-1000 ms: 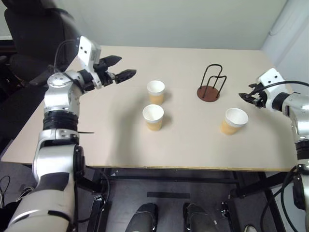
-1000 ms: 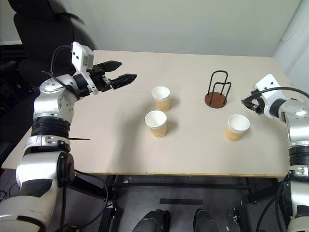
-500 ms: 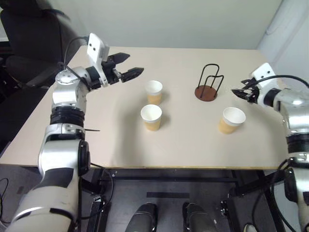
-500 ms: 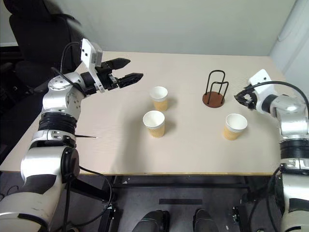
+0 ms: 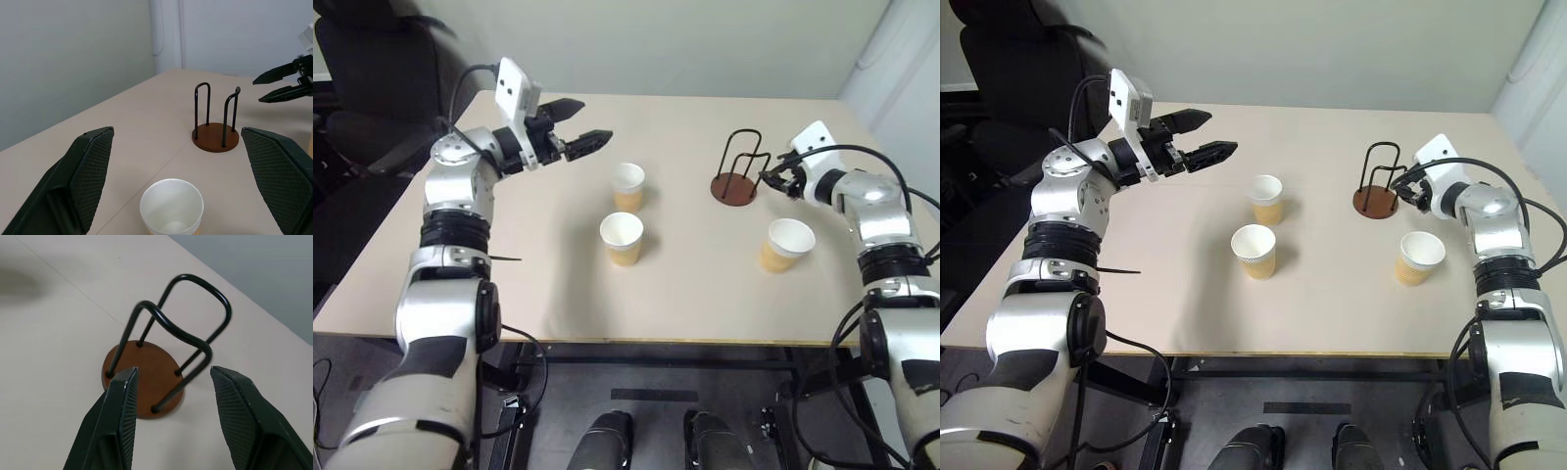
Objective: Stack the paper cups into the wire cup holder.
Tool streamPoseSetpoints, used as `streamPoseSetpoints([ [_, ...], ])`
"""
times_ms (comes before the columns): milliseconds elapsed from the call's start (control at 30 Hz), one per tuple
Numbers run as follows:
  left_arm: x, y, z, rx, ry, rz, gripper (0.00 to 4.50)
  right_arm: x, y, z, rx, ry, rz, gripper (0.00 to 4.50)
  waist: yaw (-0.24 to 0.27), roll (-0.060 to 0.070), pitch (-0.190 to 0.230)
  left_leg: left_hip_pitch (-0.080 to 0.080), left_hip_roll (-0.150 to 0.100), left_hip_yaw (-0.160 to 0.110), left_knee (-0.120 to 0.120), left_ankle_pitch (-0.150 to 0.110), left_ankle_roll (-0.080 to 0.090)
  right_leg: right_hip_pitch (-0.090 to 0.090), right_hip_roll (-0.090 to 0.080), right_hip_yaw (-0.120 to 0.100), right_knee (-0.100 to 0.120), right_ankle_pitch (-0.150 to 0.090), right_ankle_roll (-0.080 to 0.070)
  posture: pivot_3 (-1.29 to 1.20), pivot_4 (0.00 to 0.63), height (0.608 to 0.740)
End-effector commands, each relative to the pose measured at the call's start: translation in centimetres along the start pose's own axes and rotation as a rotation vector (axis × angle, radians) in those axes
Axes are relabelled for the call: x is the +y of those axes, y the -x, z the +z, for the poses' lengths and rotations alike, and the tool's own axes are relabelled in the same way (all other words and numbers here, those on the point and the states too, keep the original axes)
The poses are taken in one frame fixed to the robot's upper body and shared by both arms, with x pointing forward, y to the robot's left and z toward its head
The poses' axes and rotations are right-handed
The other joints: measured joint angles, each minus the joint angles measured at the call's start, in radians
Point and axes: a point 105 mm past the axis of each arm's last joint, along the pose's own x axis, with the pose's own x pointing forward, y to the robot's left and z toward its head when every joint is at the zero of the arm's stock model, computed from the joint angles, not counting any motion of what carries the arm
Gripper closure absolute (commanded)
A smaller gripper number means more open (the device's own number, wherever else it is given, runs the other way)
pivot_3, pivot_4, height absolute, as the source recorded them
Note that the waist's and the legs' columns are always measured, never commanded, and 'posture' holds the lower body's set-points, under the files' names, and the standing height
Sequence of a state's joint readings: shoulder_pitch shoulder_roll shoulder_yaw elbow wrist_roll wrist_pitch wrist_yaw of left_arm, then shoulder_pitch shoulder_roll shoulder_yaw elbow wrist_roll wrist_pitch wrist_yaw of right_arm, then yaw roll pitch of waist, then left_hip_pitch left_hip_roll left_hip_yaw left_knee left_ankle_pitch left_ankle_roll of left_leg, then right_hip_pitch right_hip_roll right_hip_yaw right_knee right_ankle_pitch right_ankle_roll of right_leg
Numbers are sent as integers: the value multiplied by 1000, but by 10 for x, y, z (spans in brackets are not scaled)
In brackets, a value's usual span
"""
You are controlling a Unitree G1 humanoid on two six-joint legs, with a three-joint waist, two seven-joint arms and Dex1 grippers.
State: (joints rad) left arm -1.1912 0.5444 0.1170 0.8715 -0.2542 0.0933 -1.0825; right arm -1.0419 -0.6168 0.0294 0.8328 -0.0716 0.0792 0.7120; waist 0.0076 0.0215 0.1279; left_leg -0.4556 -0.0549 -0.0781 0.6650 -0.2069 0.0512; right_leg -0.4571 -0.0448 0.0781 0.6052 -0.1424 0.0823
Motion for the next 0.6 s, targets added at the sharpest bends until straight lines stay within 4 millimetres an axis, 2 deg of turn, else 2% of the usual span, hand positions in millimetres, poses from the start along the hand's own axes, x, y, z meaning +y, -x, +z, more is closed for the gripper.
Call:
streamPoseSetpoints([
  [33,7,12,20,-57,-46,33,40,0,-6,22,-54,59,0,2161,-2,0,0,0,0,0,0,0,0,0,0,0,0,0,0,0,150,740],
  [333,10,20,24,-67,-57,74,40,-1,-15,30,-59,93,-5,2161,1,0,0,0,0,0,0,0,-1,-1,0,0,2,-1,-2,0,150,740],
  [467,12,20,27,-66,-64,84,40,-2,-8,21,-9,142,53,2161,3,0,0,-1,0,0,0,-1,-2,-1,0,-1,3,-2,-3,0,150,740],
  [600,13,20,28,-66,-66,85,40,-10,-3,22,-10,150,29,2161,2,0,0,-1,0,0,0,-1,-4,-1,0,-1,3,-2,-4,0,150,740],
])
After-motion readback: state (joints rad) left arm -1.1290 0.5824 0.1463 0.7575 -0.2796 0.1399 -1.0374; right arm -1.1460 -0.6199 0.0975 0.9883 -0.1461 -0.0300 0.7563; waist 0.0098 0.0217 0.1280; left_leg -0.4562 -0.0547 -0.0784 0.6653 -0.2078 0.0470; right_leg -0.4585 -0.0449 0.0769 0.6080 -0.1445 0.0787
